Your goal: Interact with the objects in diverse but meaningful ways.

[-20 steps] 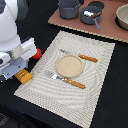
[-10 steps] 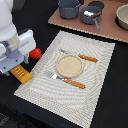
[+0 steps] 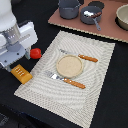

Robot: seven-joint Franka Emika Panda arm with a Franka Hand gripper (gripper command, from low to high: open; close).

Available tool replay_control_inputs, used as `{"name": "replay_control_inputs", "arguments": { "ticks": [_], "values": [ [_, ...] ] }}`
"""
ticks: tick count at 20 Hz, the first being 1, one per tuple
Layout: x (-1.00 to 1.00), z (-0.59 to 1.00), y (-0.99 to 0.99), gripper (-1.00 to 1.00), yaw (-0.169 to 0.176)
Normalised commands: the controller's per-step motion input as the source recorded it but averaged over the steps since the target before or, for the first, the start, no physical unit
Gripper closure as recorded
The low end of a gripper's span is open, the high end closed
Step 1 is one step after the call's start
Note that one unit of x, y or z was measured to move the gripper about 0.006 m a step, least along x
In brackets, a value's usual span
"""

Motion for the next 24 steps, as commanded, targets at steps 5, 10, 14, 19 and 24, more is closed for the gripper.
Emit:
{"name": "replay_control_inputs", "arguments": {
  "ticks": [5, 10, 14, 19, 24],
  "values": [
    [0.04, 0.29, 0.51, -1.0, 0.0],
    [-0.02, 0.35, 0.53, -1.0, 0.017],
    [-0.07, 0.32, 0.54, -1.0, 0.049],
    [-0.07, 0.11, 0.46, -1.0, 0.103],
    [-0.07, 0.0, 0.31, -1.0, 0.132]
  ]
}}
